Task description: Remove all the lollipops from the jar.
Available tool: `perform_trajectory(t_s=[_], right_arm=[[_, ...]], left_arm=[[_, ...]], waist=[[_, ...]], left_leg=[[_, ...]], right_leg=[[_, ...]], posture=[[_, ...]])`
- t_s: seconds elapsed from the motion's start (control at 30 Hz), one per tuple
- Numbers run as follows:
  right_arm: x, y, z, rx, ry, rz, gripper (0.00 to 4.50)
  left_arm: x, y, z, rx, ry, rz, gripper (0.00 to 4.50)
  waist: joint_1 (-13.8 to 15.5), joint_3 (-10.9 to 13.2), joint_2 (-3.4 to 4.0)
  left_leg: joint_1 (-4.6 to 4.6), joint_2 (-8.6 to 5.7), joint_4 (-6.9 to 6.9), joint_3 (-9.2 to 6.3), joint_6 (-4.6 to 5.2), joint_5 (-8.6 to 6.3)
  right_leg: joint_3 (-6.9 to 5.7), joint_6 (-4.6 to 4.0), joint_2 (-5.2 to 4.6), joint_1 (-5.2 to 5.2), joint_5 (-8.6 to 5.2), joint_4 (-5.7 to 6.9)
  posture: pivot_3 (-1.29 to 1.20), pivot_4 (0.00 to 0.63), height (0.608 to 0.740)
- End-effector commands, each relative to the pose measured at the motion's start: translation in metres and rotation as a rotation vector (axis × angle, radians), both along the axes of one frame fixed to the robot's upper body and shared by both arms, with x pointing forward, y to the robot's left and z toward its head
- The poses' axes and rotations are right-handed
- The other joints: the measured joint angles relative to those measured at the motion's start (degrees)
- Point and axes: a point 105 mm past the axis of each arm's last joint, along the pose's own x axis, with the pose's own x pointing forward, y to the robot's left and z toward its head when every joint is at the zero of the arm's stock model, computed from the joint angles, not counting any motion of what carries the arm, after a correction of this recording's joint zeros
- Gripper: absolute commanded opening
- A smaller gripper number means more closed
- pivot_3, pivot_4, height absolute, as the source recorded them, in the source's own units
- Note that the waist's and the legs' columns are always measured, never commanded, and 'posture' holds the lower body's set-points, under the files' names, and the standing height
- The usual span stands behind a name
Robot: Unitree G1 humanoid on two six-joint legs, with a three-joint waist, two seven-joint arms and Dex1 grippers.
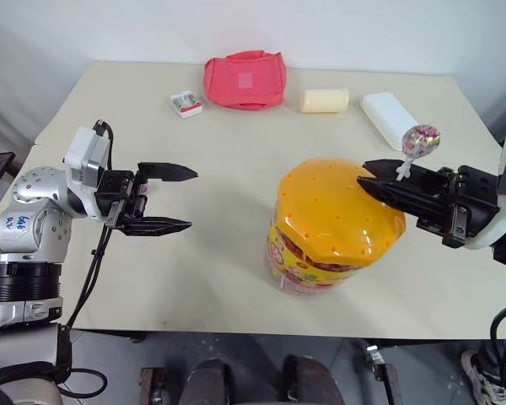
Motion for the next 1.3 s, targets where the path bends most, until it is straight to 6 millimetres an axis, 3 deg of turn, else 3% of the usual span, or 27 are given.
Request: perform_trajectory(t_s=[0.03,0.3,0.5,0.57,0.67,0.73,0.8,0.9,0.97,1.13,1.23,1.3], right_arm=[[-0.006,0.000,0.013,-0.003,-0.048,0.009,0.01],[-0.006,-0.008,0.043,0.003,-0.147,-0.071,0.01],[0.009,-0.060,0.069,0.099,-0.196,-0.359,0.01],[0.016,-0.086,0.066,0.090,-0.162,-0.498,0.01],[0.029,-0.131,0.040,0.015,-0.030,-0.728,0.01],[0.035,-0.157,0.010,-0.034,0.099,-0.844,0.01],[0.038,-0.181,-0.034,-0.144,0.271,-0.952,0.01],[0.036,-0.202,-0.090,-0.263,0.481,-1.047,0.01],[0.035,-0.214,-0.116,-0.285,0.571,-1.102,0.01],[0.048,-0.246,-0.150,-0.193,0.611,-1.286,0.01],[0.053,-0.251,-0.158,-0.162,0.619,-1.321,0.01],[0.053,-0.256,-0.165,-0.151,0.632,-1.363,0.51]], left_arm=[[-0.016,0.002,0.013,0.010,-0.078,-0.110,4.50],[-0.014,-0.003,0.023,-0.031,-0.096,-0.165,4.50],[-0.014,-0.005,0.028,-0.047,-0.098,-0.186,4.50],[-0.013,-0.005,0.029,-0.049,-0.099,-0.184,4.50],[-0.010,-0.004,0.030,-0.038,-0.099,-0.169,4.50],[-0.008,-0.003,0.031,-0.032,-0.099,-0.152,4.50],[-0.006,-0.003,0.033,-0.030,-0.098,-0.146,4.50],[-0.004,-0.004,0.035,-0.028,-0.095,-0.138,4.50],[-0.003,-0.006,0.035,-0.026,-0.090,-0.134,4.50],[0.001,-0.011,0.035,-0.019,-0.089,-0.126,4.50],[0.001,-0.012,0.034,-0.018,-0.089,-0.121,4.50],[0.002,-0.012,0.034,-0.014,-0.087,-0.115,4.50]], waist=[[0.0,0.0,0.00],[0.0,0.0,0.00],[0.0,0.0,0.00],[0.0,0.0,0.00],[0.3,0.0,-0.02],[0.2,0.0,-0.05],[0.1,0.0,-0.04],[-0.1,0.0,-0.04],[-0.2,0.0,-0.04],[-0.4,-0.1,0.00],[-0.4,-0.1,0.10],[-0.4,-0.1,0.14]], left_leg=[[0.00,0.00,0.00,0.00,0.00,0.00],[-0.02,0.00,0.00,-0.01,0.00,0.00],[-0.03,0.00,0.00,0.00,0.00,0.00],[-0.04,0.00,-0.01,0.00,0.00,0.00],[-0.07,-0.01,-0.01,-0.01,0.02,-0.01],[-0.09,-0.01,-0.01,0.01,0.04,-0.02],[-0.09,-0.02,-0.01,0.02,0.04,-0.02],[-0.08,-0.01,-0.06,0.06,0.04,-0.02],[-0.07,0.00,-0.06,0.06,0.04,-0.02],[-0.06,0.00,-0.06,0.10,0.03,-0.02],[-0.06,0.00,-0.08,0.09,0.03,-0.02],[-0.06,-0.01,-0.09,0.09,0.03,-0.02]], right_leg=[[0.00,0.00,0.00,0.00,0.00,0.00],[-0.01,0.00,0.00,0.00,0.00,-0.01],[-0.01,0.00,-0.01,0.00,0.00,-0.02],[-0.01,0.00,0.00,-0.01,0.00,-0.02],[-0.02,0.00,-0.01,-0.01,0.00,-0.03],[-0.02,0.01,-0.01,-0.01,0.00,-0.05],[-0.02,0.01,-0.01,-0.01,0.00,-0.05],[0.00,0.01,0.00,-0.03,0.00,-0.07],[0.01,0.01,0.01,-0.04,0.00,-0.06],[0.03,0.01,0.00,-0.05,0.00,-0.07],[0.02,0.01,0.00,-0.05,0.00,-0.08],[0.03,0.01,0.00,-0.05,0.00,-0.08]], posture=[[0.00,0.150,0.740],[0.00,0.150,0.740],[0.00,0.150,0.740],[0.00,0.150,0.740],[0.00,0.150,0.740],[0.00,0.150,0.740],[0.00,0.150,0.740],[0.00,0.150,0.740],[0.00,0.150,0.740],[0.00,0.150,0.740],[0.00,0.150,0.740],[0.00,0.150,0.740]])
